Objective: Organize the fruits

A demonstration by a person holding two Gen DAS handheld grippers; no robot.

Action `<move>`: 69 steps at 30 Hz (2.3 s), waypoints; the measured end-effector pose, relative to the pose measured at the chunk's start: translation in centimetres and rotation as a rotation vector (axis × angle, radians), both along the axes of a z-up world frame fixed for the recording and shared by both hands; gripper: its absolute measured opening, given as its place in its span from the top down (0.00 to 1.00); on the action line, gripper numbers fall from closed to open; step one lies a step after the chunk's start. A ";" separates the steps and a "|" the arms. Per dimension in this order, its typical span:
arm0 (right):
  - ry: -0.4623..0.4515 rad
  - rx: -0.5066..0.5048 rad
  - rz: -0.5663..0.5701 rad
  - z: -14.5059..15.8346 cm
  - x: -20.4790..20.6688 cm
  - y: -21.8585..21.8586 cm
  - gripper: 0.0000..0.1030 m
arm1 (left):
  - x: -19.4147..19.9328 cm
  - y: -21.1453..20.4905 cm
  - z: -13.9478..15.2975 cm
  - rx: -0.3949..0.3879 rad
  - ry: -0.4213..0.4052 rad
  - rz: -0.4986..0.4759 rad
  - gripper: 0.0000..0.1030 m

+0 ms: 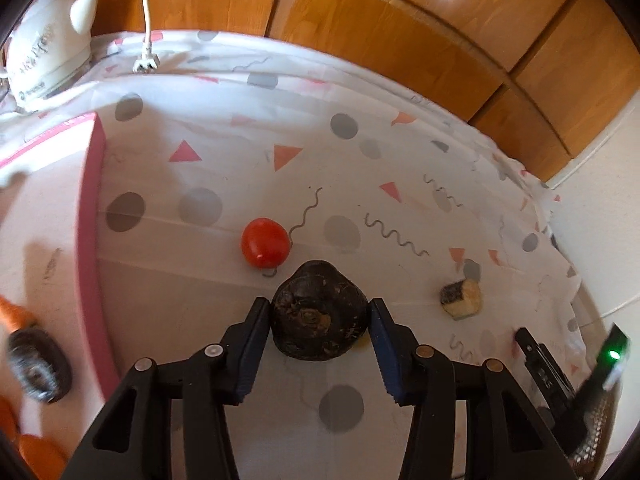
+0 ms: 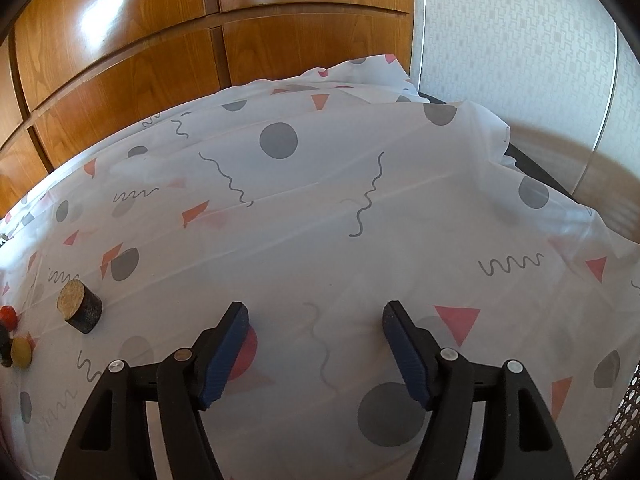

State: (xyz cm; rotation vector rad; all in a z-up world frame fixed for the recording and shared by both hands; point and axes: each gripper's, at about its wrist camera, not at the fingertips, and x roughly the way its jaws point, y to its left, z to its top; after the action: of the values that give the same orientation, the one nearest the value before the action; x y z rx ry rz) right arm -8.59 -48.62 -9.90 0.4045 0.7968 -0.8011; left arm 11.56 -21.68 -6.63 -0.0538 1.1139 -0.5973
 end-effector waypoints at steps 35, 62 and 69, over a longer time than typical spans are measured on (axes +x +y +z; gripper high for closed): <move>0.014 -0.013 0.012 0.0 0.1 0.1 0.30 | 3.2 23.6 -0.7 0.091 -0.057 0.484 0.51; 0.019 -0.021 0.021 -0.2 0.3 0.3 0.25 | -3.4 24.0 4.1 0.101 -0.257 0.559 0.10; 0.017 -0.019 0.023 -0.3 0.4 0.3 0.24 | -5.0 24.3 4.4 0.124 -0.275 0.572 0.02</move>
State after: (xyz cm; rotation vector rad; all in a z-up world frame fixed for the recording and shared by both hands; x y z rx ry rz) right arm -8.21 -48.34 -10.16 0.3721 0.8075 -0.7910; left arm 6.52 2.58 -2.24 -0.1720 0.8121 -0.0198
